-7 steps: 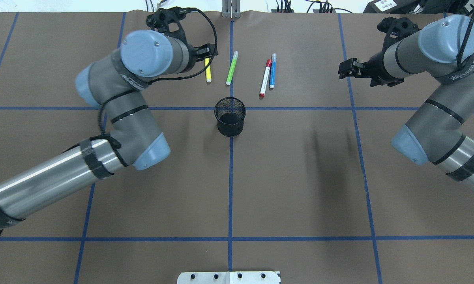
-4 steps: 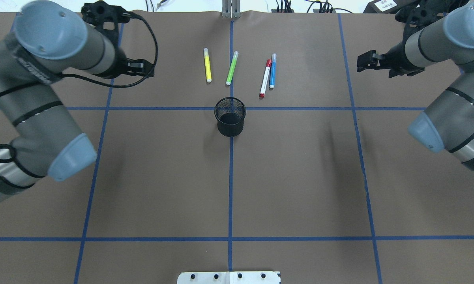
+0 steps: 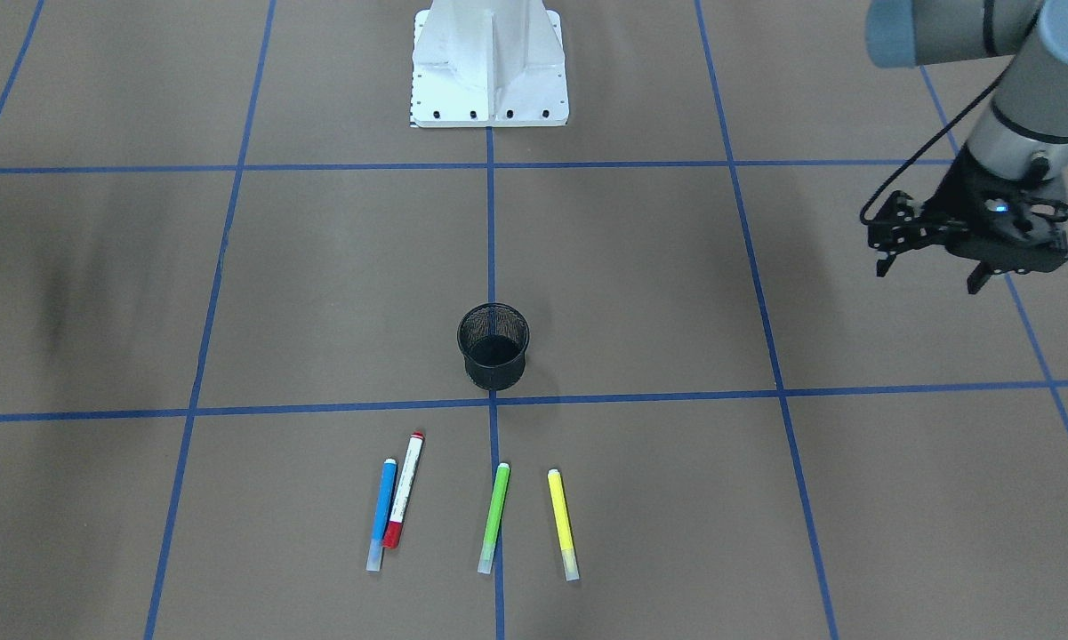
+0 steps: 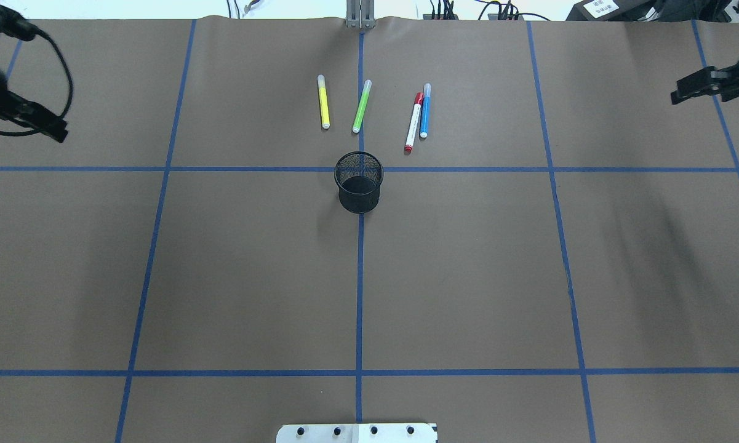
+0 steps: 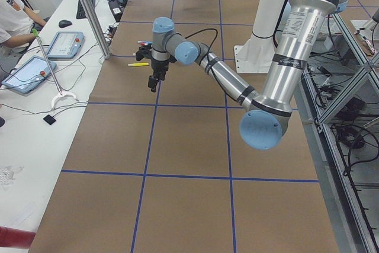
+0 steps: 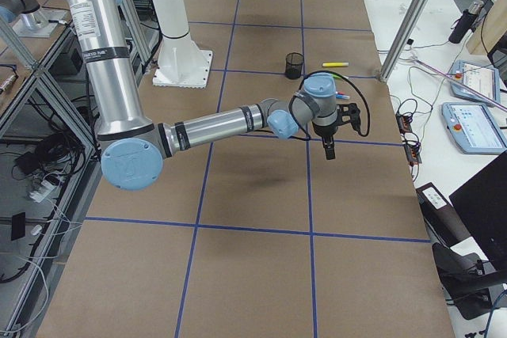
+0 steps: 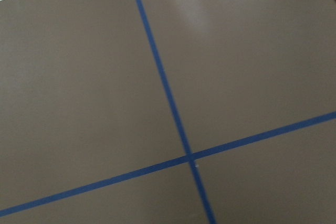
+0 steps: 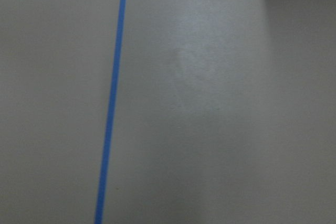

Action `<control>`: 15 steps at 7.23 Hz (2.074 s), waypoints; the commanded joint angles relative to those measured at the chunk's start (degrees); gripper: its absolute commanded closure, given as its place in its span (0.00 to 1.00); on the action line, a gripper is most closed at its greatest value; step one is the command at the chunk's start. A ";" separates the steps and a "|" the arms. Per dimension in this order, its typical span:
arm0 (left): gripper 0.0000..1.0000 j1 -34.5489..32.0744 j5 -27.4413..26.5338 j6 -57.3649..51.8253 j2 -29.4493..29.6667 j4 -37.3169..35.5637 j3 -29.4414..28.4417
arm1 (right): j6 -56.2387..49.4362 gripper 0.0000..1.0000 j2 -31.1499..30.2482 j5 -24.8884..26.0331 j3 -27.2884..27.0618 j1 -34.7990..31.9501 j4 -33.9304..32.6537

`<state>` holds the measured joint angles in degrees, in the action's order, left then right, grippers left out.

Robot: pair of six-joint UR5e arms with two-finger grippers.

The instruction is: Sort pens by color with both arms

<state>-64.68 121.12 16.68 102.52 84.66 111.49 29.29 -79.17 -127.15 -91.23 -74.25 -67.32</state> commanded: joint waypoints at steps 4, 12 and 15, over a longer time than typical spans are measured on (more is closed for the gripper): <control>0.00 -9.84 14.65 -4.20 -8.29 0.24 -4.61 | -18.30 0.00 -4.24 -11.98 5.71 -7.68 -2.09; 0.00 -10.38 13.27 -11.76 -11.46 0.77 -5.83 | -26.48 0.00 -3.98 -11.98 4.21 -10.30 -12.22; 0.00 -13.35 13.26 -10.80 -12.68 0.77 -3.21 | -25.77 0.00 -5.03 -13.38 2.55 -10.30 -11.61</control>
<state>-76.62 134.33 5.47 90.82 85.38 107.70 3.30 -83.99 -140.19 -88.31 -84.55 -78.94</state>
